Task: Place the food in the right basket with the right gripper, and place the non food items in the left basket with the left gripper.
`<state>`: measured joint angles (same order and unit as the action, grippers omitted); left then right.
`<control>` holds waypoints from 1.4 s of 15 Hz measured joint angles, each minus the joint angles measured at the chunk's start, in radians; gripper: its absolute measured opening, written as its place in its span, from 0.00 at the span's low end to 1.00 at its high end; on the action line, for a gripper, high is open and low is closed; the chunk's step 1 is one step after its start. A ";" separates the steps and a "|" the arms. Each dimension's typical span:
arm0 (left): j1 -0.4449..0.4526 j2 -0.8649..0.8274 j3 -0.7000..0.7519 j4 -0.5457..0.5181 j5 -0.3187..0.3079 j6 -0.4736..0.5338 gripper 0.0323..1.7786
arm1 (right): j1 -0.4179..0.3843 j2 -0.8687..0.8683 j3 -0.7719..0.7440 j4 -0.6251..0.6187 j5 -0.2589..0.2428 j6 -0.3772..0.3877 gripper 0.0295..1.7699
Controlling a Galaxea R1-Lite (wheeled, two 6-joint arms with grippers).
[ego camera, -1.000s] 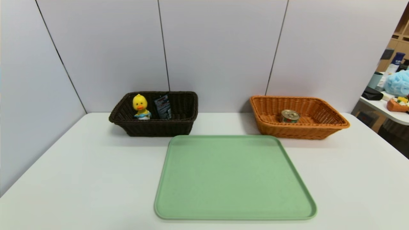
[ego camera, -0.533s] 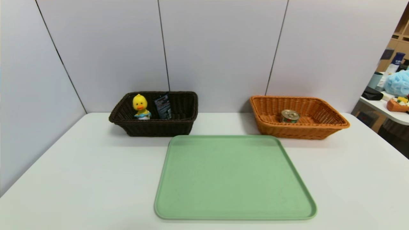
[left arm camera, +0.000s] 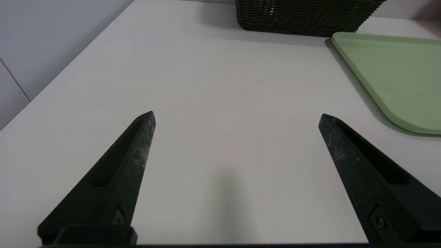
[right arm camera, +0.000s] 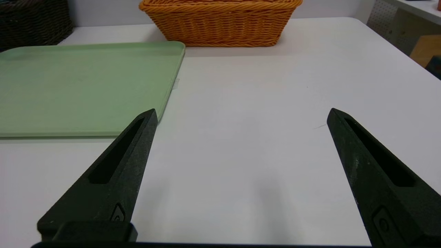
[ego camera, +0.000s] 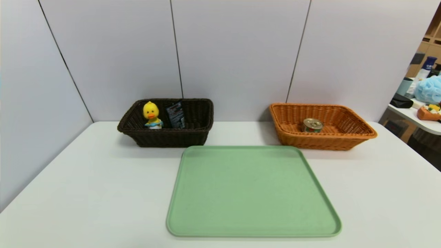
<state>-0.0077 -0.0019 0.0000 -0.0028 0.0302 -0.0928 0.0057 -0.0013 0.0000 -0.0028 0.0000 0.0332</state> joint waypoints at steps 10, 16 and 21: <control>0.000 0.000 0.000 0.000 0.000 0.000 0.95 | 0.000 0.000 0.000 0.000 0.000 0.000 0.96; 0.000 0.000 0.000 0.000 0.000 0.000 0.95 | 0.000 0.000 0.000 0.000 0.000 0.002 0.96; 0.000 0.001 0.000 0.000 0.000 0.000 0.95 | 0.000 0.000 0.000 -0.001 0.000 0.003 0.96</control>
<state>-0.0077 -0.0013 0.0000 -0.0028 0.0306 -0.0928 0.0057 -0.0009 0.0000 -0.0036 0.0000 0.0364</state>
